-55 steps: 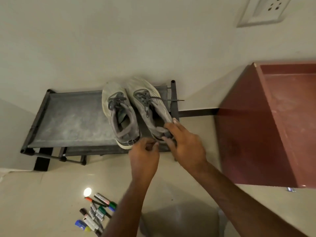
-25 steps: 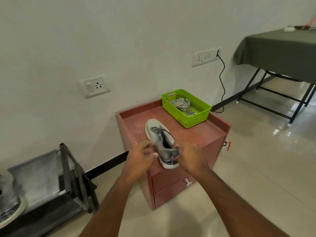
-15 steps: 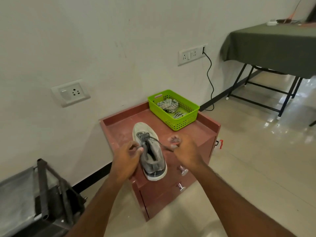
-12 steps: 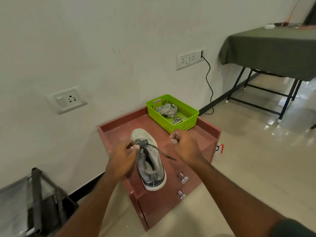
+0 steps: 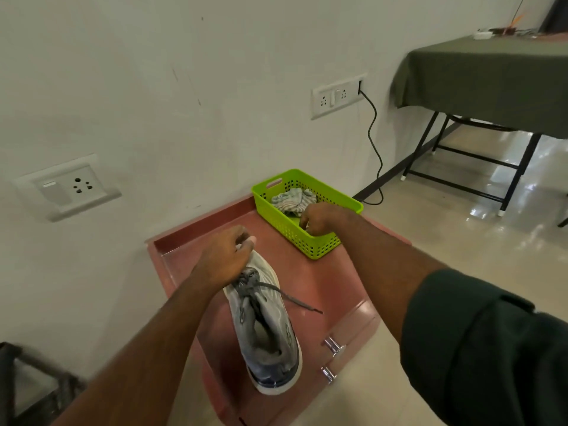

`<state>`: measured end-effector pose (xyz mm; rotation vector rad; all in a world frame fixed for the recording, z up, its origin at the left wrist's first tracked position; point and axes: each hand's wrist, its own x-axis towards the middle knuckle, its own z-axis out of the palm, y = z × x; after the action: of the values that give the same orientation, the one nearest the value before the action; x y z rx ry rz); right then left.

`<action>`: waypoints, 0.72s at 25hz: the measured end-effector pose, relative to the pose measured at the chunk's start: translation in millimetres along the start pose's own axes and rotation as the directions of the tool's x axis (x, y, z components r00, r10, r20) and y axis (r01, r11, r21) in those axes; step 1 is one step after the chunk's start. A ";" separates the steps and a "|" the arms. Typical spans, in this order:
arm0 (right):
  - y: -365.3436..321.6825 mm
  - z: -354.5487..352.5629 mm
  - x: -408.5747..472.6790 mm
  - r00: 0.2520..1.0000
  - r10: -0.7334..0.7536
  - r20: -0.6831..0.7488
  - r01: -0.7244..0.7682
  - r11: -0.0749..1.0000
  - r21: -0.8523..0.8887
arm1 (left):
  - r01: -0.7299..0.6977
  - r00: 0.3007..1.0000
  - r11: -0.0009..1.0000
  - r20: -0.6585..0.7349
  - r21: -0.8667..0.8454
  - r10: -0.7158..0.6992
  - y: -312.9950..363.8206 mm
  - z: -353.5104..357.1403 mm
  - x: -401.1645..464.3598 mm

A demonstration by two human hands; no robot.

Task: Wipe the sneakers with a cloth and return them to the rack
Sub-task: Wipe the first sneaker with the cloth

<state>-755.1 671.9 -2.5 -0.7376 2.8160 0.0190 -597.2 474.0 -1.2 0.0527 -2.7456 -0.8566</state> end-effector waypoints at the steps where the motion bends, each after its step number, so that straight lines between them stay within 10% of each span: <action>1: -0.3 0.9 7.4 0.998 0.014 0.060 -0.014 1.000 -0.015 | -0.012 1.000 1.000 -0.001 -0.011 0.012 -1.3 2.5 2.4; 7: -9.0 8.6 20.1 0.999 0.043 -0.006 -0.043 0.999 -0.014 | -0.024 1.000 0.997 -0.015 -0.076 0.023 -2.8 3.9 3.2; 11: -4.0 -1.9 -4.3 0.924 0.166 -0.345 -0.017 0.918 0.396 | 0.005 0.999 0.988 -0.037 -0.156 -0.011 4.0 -5.2 -10.2; 14: -25.0 -18.6 -52.8 0.741 0.405 -0.536 0.383 0.401 0.832 | 0.039 0.989 0.952 -0.124 -0.305 -0.081 11.5 -10.8 -34.4; 16: -50.4 -20.1 -102.7 0.823 0.361 -0.438 0.517 -0.158 0.842 | 0.064 0.977 0.913 -0.162 -0.402 -0.140 21.5 -16.6 -57.0; 18: -67.7 -1.9 -150.5 0.948 0.174 -0.267 0.317 -0.613 0.724 | 0.091 0.970 0.876 -0.156 -0.474 -0.185 33.9 -24.6 -83.5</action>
<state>-595.3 685.3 36.1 -0.2460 1.1591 -2.6002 -508.8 497.8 17.3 0.2307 -2.3058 -1.4447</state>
